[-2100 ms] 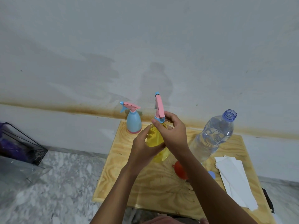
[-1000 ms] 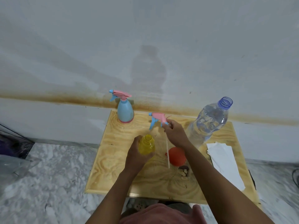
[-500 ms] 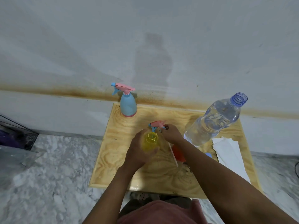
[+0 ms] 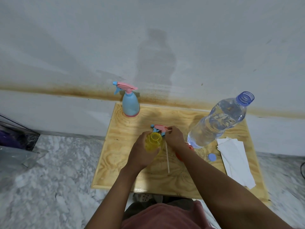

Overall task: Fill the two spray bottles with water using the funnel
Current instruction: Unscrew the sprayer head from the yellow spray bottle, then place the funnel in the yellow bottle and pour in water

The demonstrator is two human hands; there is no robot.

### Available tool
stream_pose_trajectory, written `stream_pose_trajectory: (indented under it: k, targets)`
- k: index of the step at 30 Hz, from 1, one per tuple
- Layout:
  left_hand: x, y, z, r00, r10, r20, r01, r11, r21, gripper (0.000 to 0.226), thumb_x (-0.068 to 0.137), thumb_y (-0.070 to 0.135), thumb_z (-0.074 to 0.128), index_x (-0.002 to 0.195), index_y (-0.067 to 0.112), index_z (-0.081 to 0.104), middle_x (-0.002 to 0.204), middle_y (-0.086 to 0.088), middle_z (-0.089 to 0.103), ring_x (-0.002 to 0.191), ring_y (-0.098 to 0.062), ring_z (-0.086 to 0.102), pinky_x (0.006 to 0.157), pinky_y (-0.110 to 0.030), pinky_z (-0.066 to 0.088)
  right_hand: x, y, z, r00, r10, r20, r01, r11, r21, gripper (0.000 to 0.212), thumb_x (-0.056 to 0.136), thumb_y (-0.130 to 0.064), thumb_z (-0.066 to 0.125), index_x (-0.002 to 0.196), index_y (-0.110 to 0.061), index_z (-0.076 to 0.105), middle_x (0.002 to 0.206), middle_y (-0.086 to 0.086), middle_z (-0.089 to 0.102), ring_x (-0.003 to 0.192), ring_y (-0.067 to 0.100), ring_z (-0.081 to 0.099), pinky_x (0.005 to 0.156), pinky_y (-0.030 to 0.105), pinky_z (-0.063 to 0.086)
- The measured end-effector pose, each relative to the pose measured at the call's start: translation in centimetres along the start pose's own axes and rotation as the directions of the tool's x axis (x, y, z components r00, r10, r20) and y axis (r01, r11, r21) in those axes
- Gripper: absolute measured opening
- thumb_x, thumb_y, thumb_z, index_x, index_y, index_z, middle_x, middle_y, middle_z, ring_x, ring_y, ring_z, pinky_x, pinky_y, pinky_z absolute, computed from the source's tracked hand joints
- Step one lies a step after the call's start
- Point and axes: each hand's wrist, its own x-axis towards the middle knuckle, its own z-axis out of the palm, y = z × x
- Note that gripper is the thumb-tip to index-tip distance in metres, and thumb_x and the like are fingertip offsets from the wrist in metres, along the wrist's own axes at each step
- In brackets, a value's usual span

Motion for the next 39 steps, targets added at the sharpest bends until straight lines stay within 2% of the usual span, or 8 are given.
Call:
stream_pose_trajectory:
  k: [4, 8, 13, 17, 20, 29, 34, 39]
  targets:
    - [0.0, 0.2, 0.2, 1.0, -0.009, -0.002, 0.009, 1.0, 0.011, 0.06, 0.077, 0.029, 0.082, 0.129, 0.026, 0.052, 0.12, 0.009, 0.062, 0.109, -0.008, 0.059, 0.086, -0.017, 0.048, -2.4, 0.2, -1.1, 0.981, -0.155, -0.115, 0.157, 0.988, 0.009, 0.026, 0.094, -0.021, 0.054, 0.119, -0.017, 0.061, 0.115, 0.001, 0.064, 0.1, 0.014, 0.06, 0.086, 0.032, 0.052]
    - [-0.1, 0.4, 0.2, 1.0, -0.023, -0.012, 0.023, 1.0, 0.014, 0.058, 0.077, 0.023, 0.083, 0.126, 0.027, 0.053, 0.117, 0.011, 0.061, 0.106, -0.004, 0.056, 0.08, -0.003, 0.037, -6.1, 1.8, -2.8, 0.902, -0.31, -0.301, 0.303, 0.95, -0.072, 0.023, 0.092, -0.023, 0.06, 0.114, -0.023, 0.065, 0.101, -0.015, 0.062, 0.081, 0.002, 0.058, 0.064, 0.012, 0.042]
    - [-0.1, 0.4, 0.4, 1.0, -0.011, -0.018, 0.012, 0.999, 0.03, 0.058, 0.077, 0.021, 0.083, 0.126, 0.025, 0.052, 0.113, 0.014, 0.058, 0.102, -0.003, 0.053, 0.075, -0.003, 0.035, -8.7, 5.5, -4.7, 0.832, -0.366, -0.417, 0.315, 0.93, -0.189, 0.026, 0.088, -0.022, 0.065, 0.113, -0.019, 0.065, 0.106, 0.0, 0.062, 0.092, 0.016, 0.061, 0.071, 0.032, 0.052]
    - [-0.1, 0.1, 0.6, 0.999, 0.032, -0.031, -0.031, 0.999, 0.043, 0.061, 0.075, 0.024, 0.085, 0.127, 0.021, 0.053, 0.117, 0.009, 0.062, 0.106, -0.007, 0.055, 0.084, -0.02, 0.042, -8.7, 7.9, -4.8, 0.917, -0.219, -0.334, 0.152, 0.965, -0.215, 0.044, 0.086, -0.035, 0.064, 0.127, -0.019, 0.058, 0.12, 0.005, 0.058, 0.107, 0.024, 0.058, 0.082, 0.037, 0.049]
    - [-0.2, -0.1, 0.9, 0.997, 0.049, -0.052, -0.047, 0.997, 0.054, 0.061, 0.075, 0.026, 0.086, 0.126, 0.02, 0.054, 0.118, 0.009, 0.062, 0.107, -0.01, 0.058, 0.089, -0.025, 0.045, -8.3, 8.7, -4.7, 0.962, -0.117, -0.246, 0.065, 0.975, -0.211, 0.055, 0.085, -0.044, 0.064, 0.135, -0.023, 0.052, 0.128, 0.005, 0.055, 0.114, 0.025, 0.055, 0.086, 0.039, 0.048]
    - [-0.5, 0.0, 1.6, 0.993, 0.07, -0.091, -0.064, 0.996, 0.066, 0.061, 0.075, 0.026, 0.085, 0.127, 0.02, 0.053, 0.118, 0.011, 0.06, 0.108, -0.011, 0.058, 0.091, -0.024, 0.043, -7.4, 9.2, -4.8, 0.965, -0.061, -0.256, 0.029, 0.992, -0.127, 0.031, 0.092, -0.039, 0.058, 0.118, -0.023, 0.068, 0.116, 0.001, 0.066, 0.105, 0.017, 0.059, 0.082, 0.032, 0.044]
    - [-0.4, 0.1, 1.9, 0.992, 0.072, -0.103, -0.064, 0.995, 0.078, 0.061, 0.074, 0.027, 0.086, 0.125, 0.02, 0.054, 0.12, 0.005, 0.064, 0.109, -0.014, 0.06, 0.09, -0.025, 0.045, -8.1, 8.7, -5.1, 0.942, -0.134, -0.309, 0.104, 0.988, -0.111, 0.029, 0.095, -0.035, 0.057, 0.118, -0.019, 0.067, 0.114, 0.0, 0.067, 0.103, 0.016, 0.059, 0.081, 0.028, 0.042]
    - [-0.4, 0.5, 2.0, 0.995, 0.047, -0.087, -0.04, 0.997, 0.073, 0.063, 0.075, 0.031, 0.085, 0.128, 0.024, 0.051, 0.122, 0.008, 0.061, 0.109, -0.011, 0.057, 0.087, -0.023, 0.043, -9.0, 7.2, -5.4, 0.872, -0.318, -0.372, 0.317, 0.946, -0.066, 0.026, 0.094, -0.03, 0.062, 0.116, -0.017, 0.065, 0.112, 0.001, 0.069, 0.103, 0.017, 0.062, 0.087, 0.037, 0.053]
